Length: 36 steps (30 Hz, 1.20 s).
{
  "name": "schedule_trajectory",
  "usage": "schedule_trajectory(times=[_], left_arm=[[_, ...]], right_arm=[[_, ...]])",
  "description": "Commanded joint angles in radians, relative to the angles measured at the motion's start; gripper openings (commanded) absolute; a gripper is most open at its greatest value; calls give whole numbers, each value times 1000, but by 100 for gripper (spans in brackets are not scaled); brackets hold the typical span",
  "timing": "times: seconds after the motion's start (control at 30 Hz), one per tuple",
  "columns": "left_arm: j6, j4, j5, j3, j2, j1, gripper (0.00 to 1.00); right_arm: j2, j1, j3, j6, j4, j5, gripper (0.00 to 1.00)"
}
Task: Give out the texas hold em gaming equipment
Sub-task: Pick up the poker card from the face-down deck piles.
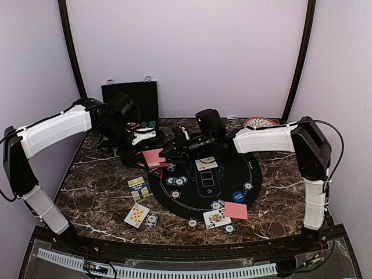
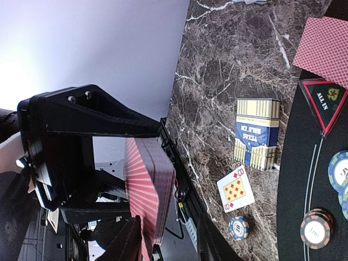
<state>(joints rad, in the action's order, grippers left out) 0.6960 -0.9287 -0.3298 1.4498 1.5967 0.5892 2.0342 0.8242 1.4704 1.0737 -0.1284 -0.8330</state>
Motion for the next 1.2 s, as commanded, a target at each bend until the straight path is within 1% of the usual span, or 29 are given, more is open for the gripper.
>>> schedule_trajectory(times=[0.0, 0.23, 0.6, 0.77, 0.93, 1.17], left_arm=[[13, 18, 7, -26, -48, -4, 0], [14, 25, 12, -36, -48, -5, 0], [10, 23, 9, -30, -53, -4, 0], [11, 23, 11, -26, -50, -4, 0], [11, 23, 13, -26, -46, -4, 0], [12, 23, 21, -31, -42, -4, 0]], right_arm=[[-87, -19, -46, 15, -25, 19, 35], [-107, -20, -70, 32, -50, 10, 30], [-55, -6, -45, 19, -19, -19, 32], [-29, 13, -9, 14, -9, -39, 32], [-21, 25, 3, 22, -24, -52, 26], [-22, 26, 6, 66, -76, -62, 13]])
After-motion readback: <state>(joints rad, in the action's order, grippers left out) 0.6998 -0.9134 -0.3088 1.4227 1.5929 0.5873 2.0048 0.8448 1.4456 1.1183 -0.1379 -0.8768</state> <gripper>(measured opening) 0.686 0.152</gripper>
